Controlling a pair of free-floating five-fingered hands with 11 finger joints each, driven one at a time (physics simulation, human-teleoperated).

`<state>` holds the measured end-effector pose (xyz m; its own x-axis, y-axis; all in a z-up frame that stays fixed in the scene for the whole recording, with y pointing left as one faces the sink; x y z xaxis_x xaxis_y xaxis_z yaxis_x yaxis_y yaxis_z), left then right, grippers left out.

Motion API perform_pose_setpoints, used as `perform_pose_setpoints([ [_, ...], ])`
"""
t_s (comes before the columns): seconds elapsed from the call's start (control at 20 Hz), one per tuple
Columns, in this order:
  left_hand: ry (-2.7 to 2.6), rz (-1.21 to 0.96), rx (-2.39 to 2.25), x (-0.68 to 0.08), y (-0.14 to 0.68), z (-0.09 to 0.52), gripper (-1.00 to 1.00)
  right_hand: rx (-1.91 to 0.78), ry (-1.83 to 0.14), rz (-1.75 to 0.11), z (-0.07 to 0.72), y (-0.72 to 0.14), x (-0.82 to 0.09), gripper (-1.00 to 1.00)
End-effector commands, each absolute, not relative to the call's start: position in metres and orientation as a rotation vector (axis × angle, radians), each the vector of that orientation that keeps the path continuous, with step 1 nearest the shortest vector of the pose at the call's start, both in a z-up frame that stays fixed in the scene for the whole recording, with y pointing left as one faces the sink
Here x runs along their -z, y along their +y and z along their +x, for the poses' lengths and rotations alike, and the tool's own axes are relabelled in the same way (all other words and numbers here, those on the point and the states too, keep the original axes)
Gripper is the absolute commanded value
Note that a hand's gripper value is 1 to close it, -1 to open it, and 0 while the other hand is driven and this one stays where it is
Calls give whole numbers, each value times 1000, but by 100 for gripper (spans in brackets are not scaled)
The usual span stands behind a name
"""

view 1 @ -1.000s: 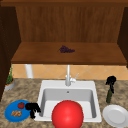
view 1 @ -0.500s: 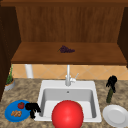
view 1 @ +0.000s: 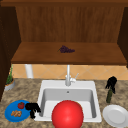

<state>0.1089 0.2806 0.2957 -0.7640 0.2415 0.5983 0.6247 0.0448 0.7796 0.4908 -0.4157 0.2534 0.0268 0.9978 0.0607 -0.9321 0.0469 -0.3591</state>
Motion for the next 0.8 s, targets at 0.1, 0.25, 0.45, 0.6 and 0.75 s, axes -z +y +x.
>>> perform_pose_setpoints([
  [0.1, -2023, -879, 1775, -296, 281, 109, 0, -1484, -403, -328, 464, -427, -276, -100],
  [0.25, -2023, -879, 1775, -296, 281, 109, 0, -1486, -412, -338, 455, -427, -282, -100],
  [0.45, -2023, -879, 1775, -296, 281, 109, 0, -1505, -366, -336, 455, -423, -277, -100],
  [0.6, -2023, -879, 1775, -296, 281, 109, 0, -1508, -349, -346, 454, -418, -276, -100],
  [0.75, -2023, -879, 1775, -296, 281, 109, 0, -1511, -336, -359, 453, -413, -276, -100],
])
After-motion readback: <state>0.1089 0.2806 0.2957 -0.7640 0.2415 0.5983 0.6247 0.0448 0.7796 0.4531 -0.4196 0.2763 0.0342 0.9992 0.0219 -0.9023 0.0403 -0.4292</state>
